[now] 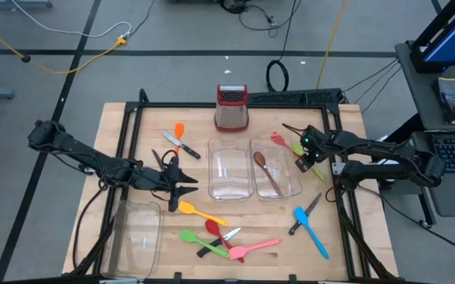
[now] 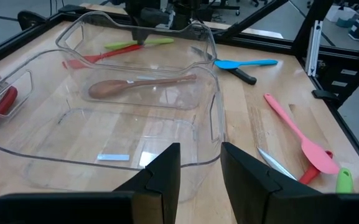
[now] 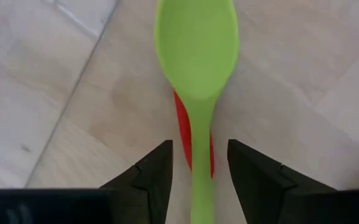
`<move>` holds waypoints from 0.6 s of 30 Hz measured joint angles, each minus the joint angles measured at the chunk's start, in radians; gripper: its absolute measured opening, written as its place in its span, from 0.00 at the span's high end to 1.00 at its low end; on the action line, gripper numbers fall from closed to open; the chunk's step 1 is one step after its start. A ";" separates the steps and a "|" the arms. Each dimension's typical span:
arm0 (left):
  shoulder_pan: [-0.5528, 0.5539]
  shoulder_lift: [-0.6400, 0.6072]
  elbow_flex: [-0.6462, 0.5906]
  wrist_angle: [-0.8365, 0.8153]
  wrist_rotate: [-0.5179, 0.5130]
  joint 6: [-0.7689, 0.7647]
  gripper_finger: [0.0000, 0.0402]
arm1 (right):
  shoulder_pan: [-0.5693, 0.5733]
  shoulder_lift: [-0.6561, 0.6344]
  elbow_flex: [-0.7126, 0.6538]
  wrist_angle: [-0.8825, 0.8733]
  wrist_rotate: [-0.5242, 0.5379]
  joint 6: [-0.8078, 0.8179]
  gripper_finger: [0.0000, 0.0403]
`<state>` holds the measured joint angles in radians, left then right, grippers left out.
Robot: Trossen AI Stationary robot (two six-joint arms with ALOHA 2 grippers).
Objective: Pick & Place Kitchen Items
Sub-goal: Put the green serving spoon into the right transparent bin
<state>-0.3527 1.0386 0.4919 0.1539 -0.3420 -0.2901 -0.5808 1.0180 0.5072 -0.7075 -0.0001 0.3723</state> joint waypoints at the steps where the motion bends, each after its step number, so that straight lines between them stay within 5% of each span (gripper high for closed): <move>1: 0.000 0.000 0.000 0.000 0.000 0.000 0.71 | 0.000 0.000 0.000 0.002 0.000 0.001 0.66; 18: 0.000 0.000 0.000 -0.001 0.001 0.002 0.71 | 0.000 0.100 0.002 0.004 -0.007 -0.002 0.78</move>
<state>-0.3527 1.0383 0.4919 0.1532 -0.3408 -0.2886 -0.5808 1.1181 0.5095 -0.7036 -0.0069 0.3704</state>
